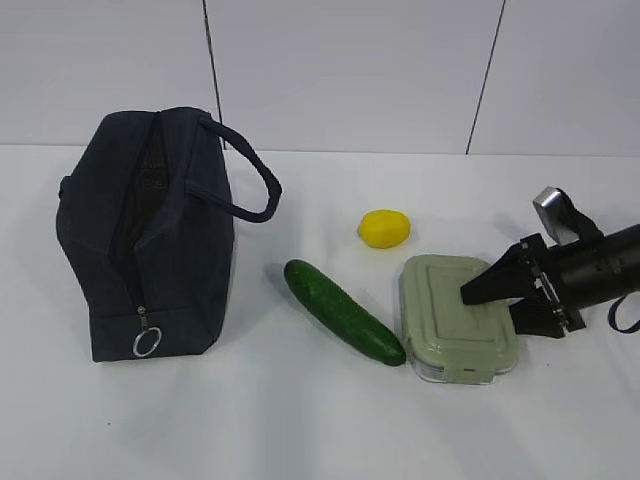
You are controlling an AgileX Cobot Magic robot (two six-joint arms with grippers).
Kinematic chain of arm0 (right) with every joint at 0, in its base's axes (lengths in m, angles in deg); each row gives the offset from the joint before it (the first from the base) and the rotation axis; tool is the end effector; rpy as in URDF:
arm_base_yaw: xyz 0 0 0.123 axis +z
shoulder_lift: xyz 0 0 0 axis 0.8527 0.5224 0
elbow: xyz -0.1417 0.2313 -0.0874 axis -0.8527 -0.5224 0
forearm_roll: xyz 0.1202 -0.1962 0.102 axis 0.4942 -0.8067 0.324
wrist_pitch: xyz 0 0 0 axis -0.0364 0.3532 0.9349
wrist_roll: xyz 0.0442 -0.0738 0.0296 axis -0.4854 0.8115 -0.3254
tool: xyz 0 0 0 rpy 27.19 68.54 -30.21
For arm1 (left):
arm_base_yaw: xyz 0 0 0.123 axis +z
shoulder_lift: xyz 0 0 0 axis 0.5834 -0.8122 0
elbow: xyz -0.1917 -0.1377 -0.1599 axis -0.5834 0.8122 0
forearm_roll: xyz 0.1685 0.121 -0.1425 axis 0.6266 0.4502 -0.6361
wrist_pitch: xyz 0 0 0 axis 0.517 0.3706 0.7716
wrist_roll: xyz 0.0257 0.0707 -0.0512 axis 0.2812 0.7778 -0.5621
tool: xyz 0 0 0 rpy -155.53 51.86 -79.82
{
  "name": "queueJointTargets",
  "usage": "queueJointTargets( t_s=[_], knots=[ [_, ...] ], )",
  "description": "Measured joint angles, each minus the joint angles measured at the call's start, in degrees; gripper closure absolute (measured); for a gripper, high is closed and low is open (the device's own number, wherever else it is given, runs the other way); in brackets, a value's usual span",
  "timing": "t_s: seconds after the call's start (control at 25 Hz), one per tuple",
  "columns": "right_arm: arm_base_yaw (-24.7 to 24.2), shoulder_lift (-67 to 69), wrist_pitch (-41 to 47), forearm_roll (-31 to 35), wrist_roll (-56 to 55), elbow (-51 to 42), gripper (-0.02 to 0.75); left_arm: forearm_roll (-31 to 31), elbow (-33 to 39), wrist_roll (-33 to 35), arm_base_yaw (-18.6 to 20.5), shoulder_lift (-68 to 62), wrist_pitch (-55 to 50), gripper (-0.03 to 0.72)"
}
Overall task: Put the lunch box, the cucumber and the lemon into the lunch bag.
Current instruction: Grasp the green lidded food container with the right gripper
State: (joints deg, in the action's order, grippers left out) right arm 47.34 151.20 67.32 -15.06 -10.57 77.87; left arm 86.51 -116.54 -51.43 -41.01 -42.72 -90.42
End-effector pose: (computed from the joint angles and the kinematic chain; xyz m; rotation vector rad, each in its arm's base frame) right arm 0.3608 0.0067 0.0902 -0.0812 2.6423 1.4357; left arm -0.0076 -0.0042 0.2821 0.0899 2.0627 -0.1356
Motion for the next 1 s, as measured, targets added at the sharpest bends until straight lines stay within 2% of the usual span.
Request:
queueJointTargets(
  t_s=[0.68, 1.0],
  knots=[
    [1.2, 0.0, -0.1, 1.4, 1.3, 0.1, 0.160, 0.0, 0.0, 0.0, 0.0, 0.0, 0.0, 0.348],
    [1.2, 0.0, 0.0, 1.8, 1.3, 0.2, 0.286, 0.0, 0.0, 0.0, 0.0, 0.0, 0.0, 0.348]
  ],
)
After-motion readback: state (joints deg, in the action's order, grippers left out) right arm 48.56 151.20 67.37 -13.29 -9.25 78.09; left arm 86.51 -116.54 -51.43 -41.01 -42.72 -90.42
